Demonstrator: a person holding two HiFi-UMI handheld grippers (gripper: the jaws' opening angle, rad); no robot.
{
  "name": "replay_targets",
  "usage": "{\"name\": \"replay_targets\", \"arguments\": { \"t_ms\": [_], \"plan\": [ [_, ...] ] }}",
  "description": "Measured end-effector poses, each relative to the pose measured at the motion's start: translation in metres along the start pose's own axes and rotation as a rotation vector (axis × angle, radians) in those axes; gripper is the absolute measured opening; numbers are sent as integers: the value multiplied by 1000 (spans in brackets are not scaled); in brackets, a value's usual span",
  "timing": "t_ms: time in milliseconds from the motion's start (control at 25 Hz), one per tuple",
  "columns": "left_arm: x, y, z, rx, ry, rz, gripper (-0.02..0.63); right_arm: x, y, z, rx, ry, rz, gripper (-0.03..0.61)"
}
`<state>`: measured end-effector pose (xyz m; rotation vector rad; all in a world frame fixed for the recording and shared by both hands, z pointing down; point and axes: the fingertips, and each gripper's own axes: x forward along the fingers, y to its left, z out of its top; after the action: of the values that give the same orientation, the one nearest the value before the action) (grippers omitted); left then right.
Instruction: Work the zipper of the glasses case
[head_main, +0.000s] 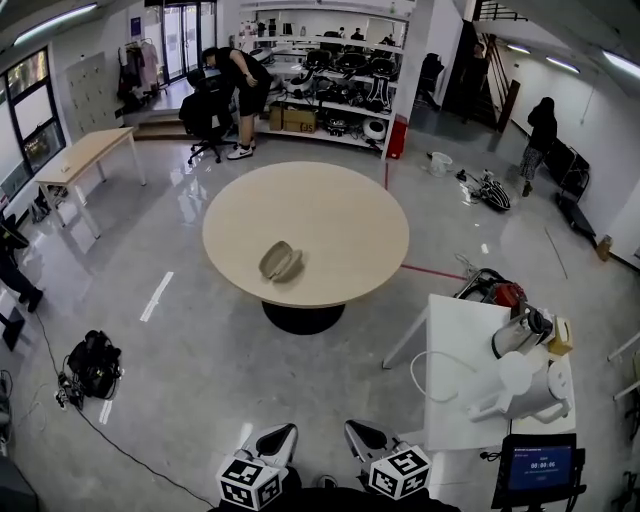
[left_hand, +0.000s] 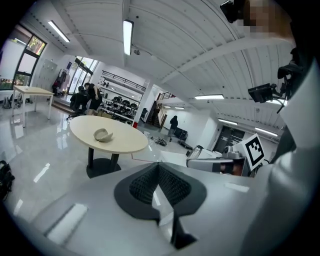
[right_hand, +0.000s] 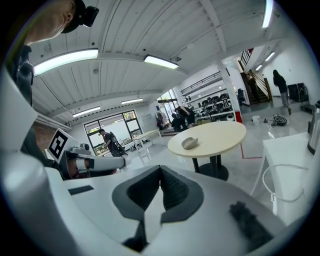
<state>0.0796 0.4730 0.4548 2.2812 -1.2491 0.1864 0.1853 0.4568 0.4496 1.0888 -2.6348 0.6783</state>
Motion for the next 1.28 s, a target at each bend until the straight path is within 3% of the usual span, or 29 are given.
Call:
{"name": "replay_targets", "arguments": {
  "t_ms": [320, 600, 1000, 1160, 1280],
  "plan": [
    [22, 81, 48, -16, -26, -20, 6, 88, -1, 38, -41, 12, -20, 5],
    [28, 134, 70, -37, -41, -58, 6, 144, 12, 58, -79, 38, -36, 5],
    [32, 164, 76, -95, -23, -83, 6, 175, 24, 68, -91, 89, -39, 5],
    [56, 192, 75, -112, -10, -41, 6, 209, 2, 65, -79, 105, -3, 5],
    [67, 213, 94, -99, -29, 17, 5, 235, -10, 82, -85, 88, 48, 5]
  ]
}}
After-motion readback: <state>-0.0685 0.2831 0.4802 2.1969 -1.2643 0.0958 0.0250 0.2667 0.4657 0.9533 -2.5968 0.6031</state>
